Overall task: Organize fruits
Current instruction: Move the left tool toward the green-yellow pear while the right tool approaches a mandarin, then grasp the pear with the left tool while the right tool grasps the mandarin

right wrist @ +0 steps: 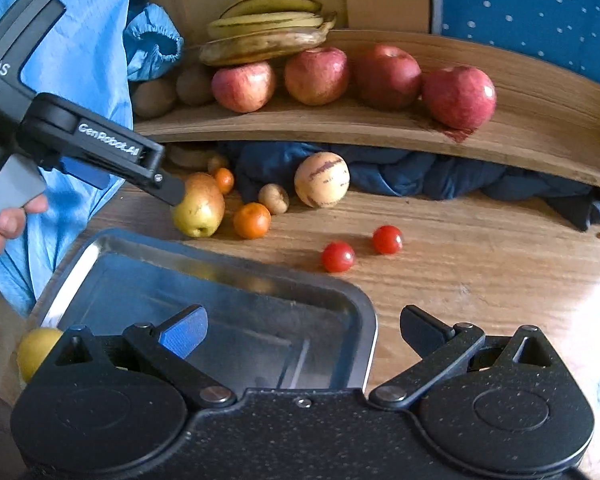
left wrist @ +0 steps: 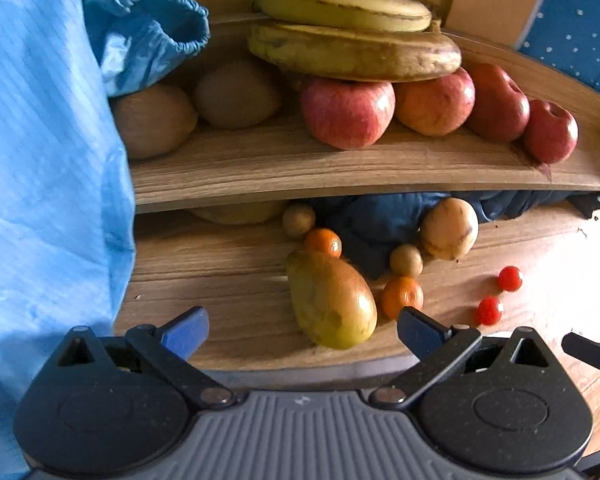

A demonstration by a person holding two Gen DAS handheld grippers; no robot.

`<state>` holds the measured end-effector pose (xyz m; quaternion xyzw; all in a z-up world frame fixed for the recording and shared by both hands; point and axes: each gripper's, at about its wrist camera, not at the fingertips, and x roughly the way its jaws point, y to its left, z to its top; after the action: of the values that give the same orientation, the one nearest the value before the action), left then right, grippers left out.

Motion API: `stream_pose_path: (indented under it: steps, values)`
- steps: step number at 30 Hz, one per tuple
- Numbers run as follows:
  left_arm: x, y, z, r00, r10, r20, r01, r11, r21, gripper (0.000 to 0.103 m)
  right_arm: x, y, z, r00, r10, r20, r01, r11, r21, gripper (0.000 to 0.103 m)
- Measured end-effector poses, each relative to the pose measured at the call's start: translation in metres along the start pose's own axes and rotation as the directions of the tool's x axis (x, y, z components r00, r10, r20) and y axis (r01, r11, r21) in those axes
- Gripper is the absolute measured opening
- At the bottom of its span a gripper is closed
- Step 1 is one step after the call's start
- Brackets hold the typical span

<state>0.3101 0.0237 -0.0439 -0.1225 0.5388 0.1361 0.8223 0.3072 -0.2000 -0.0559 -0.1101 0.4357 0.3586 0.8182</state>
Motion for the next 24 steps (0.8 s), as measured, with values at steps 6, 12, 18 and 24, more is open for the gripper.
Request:
stream_pose_path:
  steps: [6, 12, 18, 24]
  values:
    - [0.020, 0.005, 0.006, 0.999, -0.013, -0.040, 0.013, 1.000, -0.020, 0.102, 0.020, 0.010, 0.022, 1.000, 0.012, -0.003, -0.012, 0.999, -0.042, 0.102]
    - [0.035, 0.009, 0.009, 0.996, -0.066, -0.060, 0.063, 0.997, -0.046, 0.102, 0.042, 0.028, 0.039, 1.000, 0.012, -0.015, -0.014, 0.994, -0.110, 0.101]
    - [0.042, 0.013, 0.012, 0.988, -0.139, -0.063, 0.134, 0.987, -0.083, 0.098, 0.059, 0.034, 0.044, 1.000, 0.007, -0.022, -0.010, 0.993, -0.120, 0.096]
    - [0.045, 0.021, 0.013, 0.986, -0.154, -0.064, 0.145, 0.982, -0.124, 0.081, 0.070, 0.033, 0.049, 1.000, -0.011, -0.020, 0.008, 0.994, -0.112, 0.085]
